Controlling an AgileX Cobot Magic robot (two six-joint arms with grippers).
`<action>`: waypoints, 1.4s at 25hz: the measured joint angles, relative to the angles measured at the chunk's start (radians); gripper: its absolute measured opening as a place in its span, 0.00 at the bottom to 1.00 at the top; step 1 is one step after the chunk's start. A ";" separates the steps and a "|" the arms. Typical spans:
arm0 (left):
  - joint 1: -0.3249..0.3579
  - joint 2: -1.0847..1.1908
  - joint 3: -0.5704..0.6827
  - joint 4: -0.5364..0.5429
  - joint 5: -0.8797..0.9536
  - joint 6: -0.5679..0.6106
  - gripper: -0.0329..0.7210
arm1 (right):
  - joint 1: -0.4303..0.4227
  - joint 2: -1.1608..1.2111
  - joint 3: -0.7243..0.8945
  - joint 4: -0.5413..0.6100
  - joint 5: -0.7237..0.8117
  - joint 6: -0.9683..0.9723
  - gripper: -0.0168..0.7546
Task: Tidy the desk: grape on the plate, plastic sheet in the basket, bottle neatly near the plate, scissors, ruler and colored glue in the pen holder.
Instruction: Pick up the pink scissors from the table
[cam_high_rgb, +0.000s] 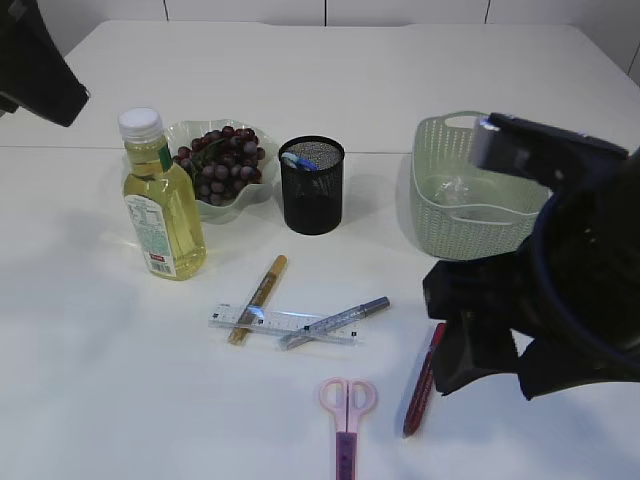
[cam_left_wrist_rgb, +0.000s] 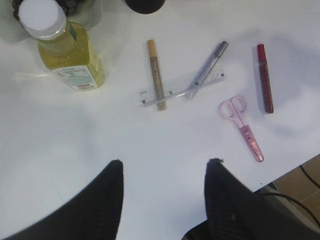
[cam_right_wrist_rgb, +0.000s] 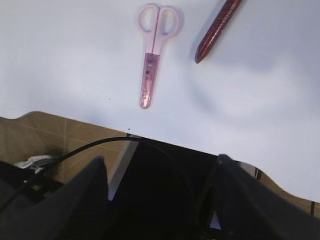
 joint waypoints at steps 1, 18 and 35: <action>0.000 0.000 0.000 0.002 0.000 0.000 0.56 | 0.016 0.019 0.000 -0.024 -0.009 0.031 0.68; 0.000 0.000 0.000 0.031 0.002 0.020 0.55 | 0.116 0.447 -0.159 -0.155 -0.028 0.254 0.66; 0.000 0.000 0.000 0.052 0.002 0.020 0.54 | 0.149 0.637 -0.252 -0.165 -0.041 0.253 0.66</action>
